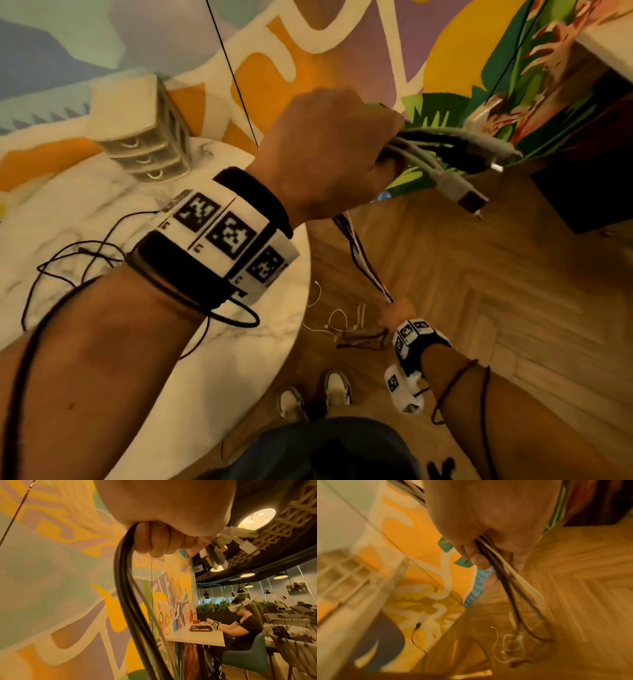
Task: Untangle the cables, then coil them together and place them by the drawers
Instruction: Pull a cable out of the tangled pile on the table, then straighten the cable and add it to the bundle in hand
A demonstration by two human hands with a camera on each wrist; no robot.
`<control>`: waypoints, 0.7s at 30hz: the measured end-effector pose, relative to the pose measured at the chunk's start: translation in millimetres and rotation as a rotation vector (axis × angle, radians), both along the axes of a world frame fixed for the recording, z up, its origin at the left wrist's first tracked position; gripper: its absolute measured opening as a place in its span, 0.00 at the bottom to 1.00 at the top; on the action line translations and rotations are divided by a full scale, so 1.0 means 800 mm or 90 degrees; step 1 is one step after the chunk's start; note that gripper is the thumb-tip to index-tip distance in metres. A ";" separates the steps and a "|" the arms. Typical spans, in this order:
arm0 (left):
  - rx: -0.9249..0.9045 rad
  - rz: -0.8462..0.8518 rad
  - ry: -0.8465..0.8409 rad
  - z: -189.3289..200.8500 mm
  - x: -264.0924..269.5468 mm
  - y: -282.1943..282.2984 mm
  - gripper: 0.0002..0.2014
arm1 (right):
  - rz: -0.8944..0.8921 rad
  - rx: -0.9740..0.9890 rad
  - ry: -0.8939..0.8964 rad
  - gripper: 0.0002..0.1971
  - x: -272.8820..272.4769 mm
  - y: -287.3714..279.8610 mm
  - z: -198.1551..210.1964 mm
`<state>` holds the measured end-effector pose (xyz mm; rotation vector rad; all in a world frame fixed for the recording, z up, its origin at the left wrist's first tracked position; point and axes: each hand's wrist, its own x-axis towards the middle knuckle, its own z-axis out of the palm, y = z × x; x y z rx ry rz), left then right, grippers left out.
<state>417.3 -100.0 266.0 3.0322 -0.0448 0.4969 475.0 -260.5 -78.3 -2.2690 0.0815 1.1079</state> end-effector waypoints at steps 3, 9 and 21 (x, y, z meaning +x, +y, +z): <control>0.067 -0.023 -0.002 0.005 -0.004 0.002 0.13 | -0.153 0.099 0.045 0.27 0.008 0.031 0.010; -0.011 -0.032 -0.123 0.004 -0.007 0.028 0.12 | 0.007 0.042 -0.083 0.15 0.004 0.015 0.015; -0.718 0.116 0.088 -0.131 0.007 -0.036 0.13 | 0.127 0.541 -0.005 0.28 0.007 0.012 0.179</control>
